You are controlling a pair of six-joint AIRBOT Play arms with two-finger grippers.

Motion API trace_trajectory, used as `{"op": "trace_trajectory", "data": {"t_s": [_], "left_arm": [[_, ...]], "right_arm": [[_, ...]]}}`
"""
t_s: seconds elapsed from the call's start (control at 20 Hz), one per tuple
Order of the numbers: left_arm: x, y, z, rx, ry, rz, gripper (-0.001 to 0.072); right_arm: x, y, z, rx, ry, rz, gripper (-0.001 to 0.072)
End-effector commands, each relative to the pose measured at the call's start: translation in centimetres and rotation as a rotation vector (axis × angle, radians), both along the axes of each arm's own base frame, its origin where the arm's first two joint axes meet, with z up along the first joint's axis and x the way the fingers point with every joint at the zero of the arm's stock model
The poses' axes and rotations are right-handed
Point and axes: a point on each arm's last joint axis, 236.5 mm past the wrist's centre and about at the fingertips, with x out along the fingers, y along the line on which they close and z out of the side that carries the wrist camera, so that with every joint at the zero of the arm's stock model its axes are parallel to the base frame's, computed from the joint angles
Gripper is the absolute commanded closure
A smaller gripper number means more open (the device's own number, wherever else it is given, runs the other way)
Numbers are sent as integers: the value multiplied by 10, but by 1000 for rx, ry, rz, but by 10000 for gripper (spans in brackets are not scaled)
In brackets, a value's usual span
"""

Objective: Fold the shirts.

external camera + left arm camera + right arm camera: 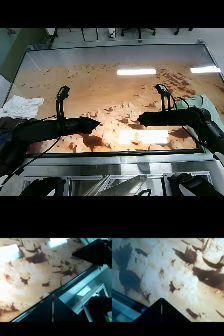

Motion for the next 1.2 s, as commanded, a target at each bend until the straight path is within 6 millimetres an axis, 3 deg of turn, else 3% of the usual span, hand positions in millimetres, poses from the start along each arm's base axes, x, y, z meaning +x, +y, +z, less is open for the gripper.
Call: {"op": "trace_trajectory", "data": {"t_s": [0.0, 0.1, 0.15, 0.25, 0.3, 0.35, 0.4, 0.45, 0.6, 0.7, 0.8, 0.95, 1.15], "left_arm": [[1, -1, -12, 18, 36, -4, 692], [14, 10, -14, 23, 40, 40, 692], [28, 26, -16, 44, 28, 87, 692], [65, 88, -20, 208, -61, 210, 692], [87, 134, -17, 347, -130, 284, 690], [106, 177, -10, 472, -184, 354, 535], [127, 225, -1, 609, -235, 429, 115], [146, 271, 9, 739, -273, 493, 10], [188, 382, 7, 1068, -286, 548, 9], [205, 435, -28, 1132, -178, 582, 9], [212, 477, -71, 1130, -50, 613, 9], [216, 520, -135, 1130, 96, 620, 9], [228, 541, -189, 1122, 176, 605, 10]], "right_arm": [[0, 0, 0, 1, 0, 0, 692], [0, 0, 0, 1, 0, -1, 691], [0, 0, 0, 1, 0, 0, 691], [0, 0, 0, 1, 0, 0, 691], [0, 0, 0, 0, 0, 0, 692], [0, 0, 0, 0, 0, 0, 692], [0, 0, 0, 1, 0, 0, 691], [0, 0, 0, 0, 0, 0, 691], [0, 0, 0, 0, 0, 0, 691], [0, 0, 0, 1, 0, 0, 691], [0, 0, 0, 0, 0, 0, 691], [0, 0, 0, 1, 0, 0, 691], [0, 0, 0, 1, 0, 0, 691]]}}
